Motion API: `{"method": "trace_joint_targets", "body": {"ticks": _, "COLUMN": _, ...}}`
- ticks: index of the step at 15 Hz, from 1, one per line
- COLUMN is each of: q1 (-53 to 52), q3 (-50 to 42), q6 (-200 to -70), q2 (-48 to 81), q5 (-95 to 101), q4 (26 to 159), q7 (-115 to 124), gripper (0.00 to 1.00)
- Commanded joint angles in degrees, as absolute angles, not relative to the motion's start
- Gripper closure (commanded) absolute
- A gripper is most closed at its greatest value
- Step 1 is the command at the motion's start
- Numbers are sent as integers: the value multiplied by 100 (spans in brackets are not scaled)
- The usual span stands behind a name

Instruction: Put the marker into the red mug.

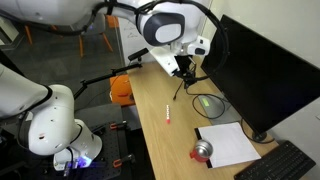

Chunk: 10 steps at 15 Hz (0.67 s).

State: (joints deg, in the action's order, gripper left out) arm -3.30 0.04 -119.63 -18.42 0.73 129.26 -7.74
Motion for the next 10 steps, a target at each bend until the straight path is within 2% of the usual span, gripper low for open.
{"method": "trace_joint_targets", "body": {"ticks": 1, "q1": -572, "q3": 181, "q6": -12415, "q2": -1338, "q5": 196, "q4": 13149, "q7": -1455, "gripper": 0}}
{"method": "trace_joint_targets", "body": {"ticks": 6, "q1": -740, "q3": 411, "q6": -12893, "q2": -656, "q5": 616, "q4": 13551, "q7": -2400, "gripper": 0}}
{"method": "trace_joint_targets", "body": {"ticks": 8, "q1": -783, "q3": 440, "q6": -12617, "q2": -539, "q5": 589, "q4": 13490, "q7": -2978, "gripper": 0}}
{"method": "trace_joint_targets", "body": {"ticks": 10, "q1": -755, "q3": 464, "q6": -12758, "q2": -491, "q5": 532, "q4": 13550, "q7": -2702, "gripper": 0}}
